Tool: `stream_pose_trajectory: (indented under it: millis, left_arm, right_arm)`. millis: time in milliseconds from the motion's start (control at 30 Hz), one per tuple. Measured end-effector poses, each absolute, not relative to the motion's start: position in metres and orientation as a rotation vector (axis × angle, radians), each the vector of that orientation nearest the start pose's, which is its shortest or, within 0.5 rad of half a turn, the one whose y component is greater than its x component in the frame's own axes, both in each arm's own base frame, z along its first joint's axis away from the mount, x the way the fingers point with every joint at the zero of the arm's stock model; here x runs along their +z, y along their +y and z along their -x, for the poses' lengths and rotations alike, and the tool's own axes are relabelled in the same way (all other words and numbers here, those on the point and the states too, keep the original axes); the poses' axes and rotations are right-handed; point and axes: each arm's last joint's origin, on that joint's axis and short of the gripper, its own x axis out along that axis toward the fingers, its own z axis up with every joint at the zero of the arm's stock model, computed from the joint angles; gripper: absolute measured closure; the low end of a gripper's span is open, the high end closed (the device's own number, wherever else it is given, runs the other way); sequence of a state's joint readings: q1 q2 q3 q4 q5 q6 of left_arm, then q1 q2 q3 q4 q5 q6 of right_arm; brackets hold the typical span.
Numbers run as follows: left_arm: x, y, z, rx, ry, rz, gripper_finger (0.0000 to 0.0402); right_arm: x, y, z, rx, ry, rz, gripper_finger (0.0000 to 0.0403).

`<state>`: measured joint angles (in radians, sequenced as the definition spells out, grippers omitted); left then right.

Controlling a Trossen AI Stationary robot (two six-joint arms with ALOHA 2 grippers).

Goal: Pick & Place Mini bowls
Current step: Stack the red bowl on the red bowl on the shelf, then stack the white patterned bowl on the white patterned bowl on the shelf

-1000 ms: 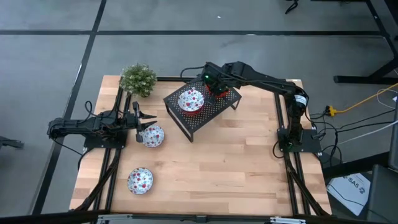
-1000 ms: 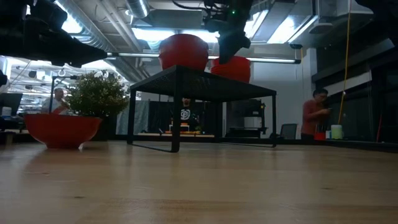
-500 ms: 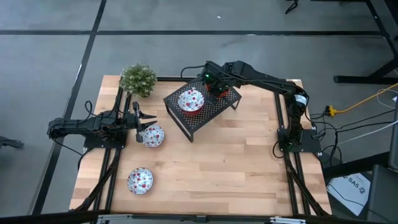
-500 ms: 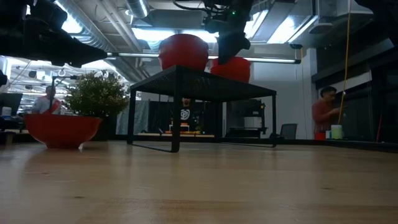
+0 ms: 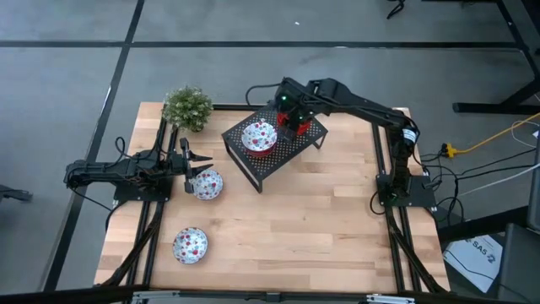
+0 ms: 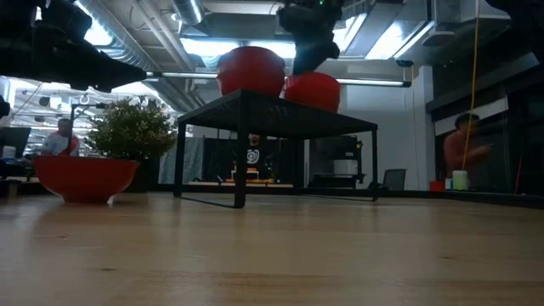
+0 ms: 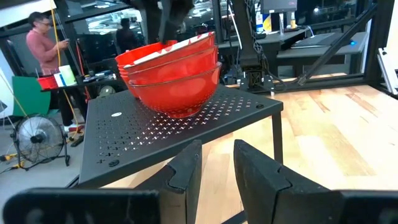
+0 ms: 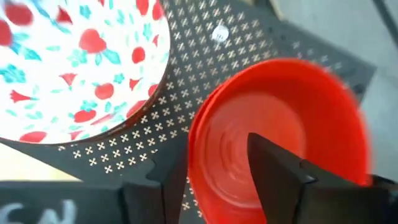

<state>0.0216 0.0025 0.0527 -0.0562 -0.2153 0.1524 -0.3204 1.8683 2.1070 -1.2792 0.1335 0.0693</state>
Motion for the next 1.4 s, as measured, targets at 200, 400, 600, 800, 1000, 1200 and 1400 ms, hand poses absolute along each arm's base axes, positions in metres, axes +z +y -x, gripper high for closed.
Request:
stream_pose_trajectory:
  millis: [200,400,600,800,1000,1200,1400]
  left_arm:
    - [0.176,0.008,-0.094,0.236,0.024,-0.152,0.0313]
    - [0.176,0.008,-0.094,0.236,0.024,-0.152,0.0313]
    - [0.176,0.008,-0.094,0.236,0.023,-0.152,0.0313]
    - [0.176,0.008,-0.094,0.236,0.024,-0.152,0.0313]
    - [0.176,0.008,-0.094,0.236,0.024,-0.152,0.0313]
    - [0.176,0.008,-0.094,0.236,0.024,-0.152,0.0313]
    - [0.176,0.008,-0.094,0.236,0.024,-0.152,0.0313]
  right_arm:
    - [0.417,-0.119,-0.345,-0.450,0.934,-0.140,0.0230]
    - [0.419,-0.119,-0.343,-0.446,0.934,-0.130,0.0291]
    - [0.403,-0.121,-0.348,-0.425,0.979,-0.147,0.0393]
    - [0.387,-0.124,-0.355,-0.432,0.986,-0.171,0.0378]
    - [0.376,-0.125,-0.358,-0.406,1.002,-0.189,0.0395]
    - [0.385,-0.124,-0.357,-0.407,0.973,-0.186,0.0388]
    - [0.410,-0.122,-0.350,-0.410,0.908,-0.181,0.0378]
